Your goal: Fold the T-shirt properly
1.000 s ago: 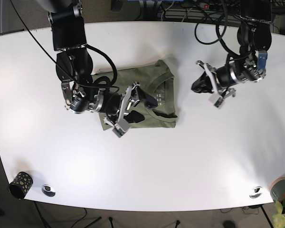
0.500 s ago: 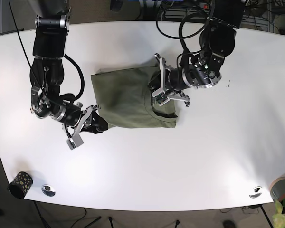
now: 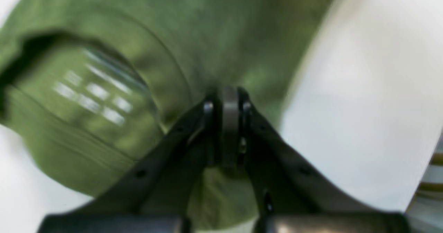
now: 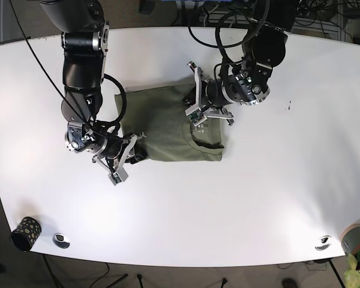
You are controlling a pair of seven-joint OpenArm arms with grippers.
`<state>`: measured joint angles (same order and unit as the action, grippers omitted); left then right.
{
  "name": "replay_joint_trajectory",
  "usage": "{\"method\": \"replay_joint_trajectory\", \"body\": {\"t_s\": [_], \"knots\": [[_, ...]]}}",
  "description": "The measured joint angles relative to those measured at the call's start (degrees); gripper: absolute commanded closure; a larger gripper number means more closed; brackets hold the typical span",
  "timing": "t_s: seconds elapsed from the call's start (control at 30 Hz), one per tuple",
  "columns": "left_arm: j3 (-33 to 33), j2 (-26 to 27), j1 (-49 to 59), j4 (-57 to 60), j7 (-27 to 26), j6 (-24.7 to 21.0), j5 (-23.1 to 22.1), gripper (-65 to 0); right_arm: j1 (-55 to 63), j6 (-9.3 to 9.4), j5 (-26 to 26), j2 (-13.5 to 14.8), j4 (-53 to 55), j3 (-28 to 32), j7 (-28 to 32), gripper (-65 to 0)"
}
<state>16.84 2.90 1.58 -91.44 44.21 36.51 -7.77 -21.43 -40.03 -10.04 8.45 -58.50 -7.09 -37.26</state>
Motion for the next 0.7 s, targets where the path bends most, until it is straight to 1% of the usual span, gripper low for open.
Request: {"method": "replay_joint_trajectory", "body": {"t_s": [0.17,0.23,0.33,0.4,0.43,0.5,0.53,0.6,0.7], "knots": [[-4.3,2.3,-0.3,2.7,-0.5,0.5,-0.6,-1.0,1.9,0.13,-0.3,0.8,0.5,-0.3,1.7,-11.1],[-5.9,3.4,-1.1,4.6,-2.1,0.6,-1.4,-1.0,3.2,0.17,-0.7,0.8,-0.6,-0.3,2.6,-11.1],[-6.8,4.2,-3.8,9.3,-3.7,1.4,-3.9,-0.7,5.8,0.2,-0.3,0.7,-4.2,-0.4,2.2,-11.1],[-7.0,4.9,-6.8,13.8,-5.0,2.5,-6.5,-0.7,8.0,0.52,-0.1,0.7,-7.1,-0.4,2.0,-11.3],[-7.0,5.3,-8.2,15.8,-5.3,2.7,-6.7,-0.7,9.2,0.59,-0.2,0.8,-9.0,-0.3,1.6,-11.3],[-7.0,6.1,-10.1,17.0,-5.1,2.6,-6.2,-0.7,11.0,0.61,0.0,0.8,-11.5,-0.3,0.6,-11.3],[-7.0,6.8,-10.7,17.1,-4.8,2.5,-5.1,-0.7,11.9,0.37,-0.3,0.8,-12.5,-0.3,0.5,-11.3],[-7.1,8.0,-11.4,17.1,-4.7,2.1,-4.9,-0.7,13.1,0.35,-0.6,0.7,-14.0,-0.3,0.3,-11.1],[-7.0,9.5,-12.4,16.9,-4.0,1.9,-4.4,-0.8,15.2,-0.24,-0.7,0.4,-16.6,-0.1,-0.5,-11.1]]}}
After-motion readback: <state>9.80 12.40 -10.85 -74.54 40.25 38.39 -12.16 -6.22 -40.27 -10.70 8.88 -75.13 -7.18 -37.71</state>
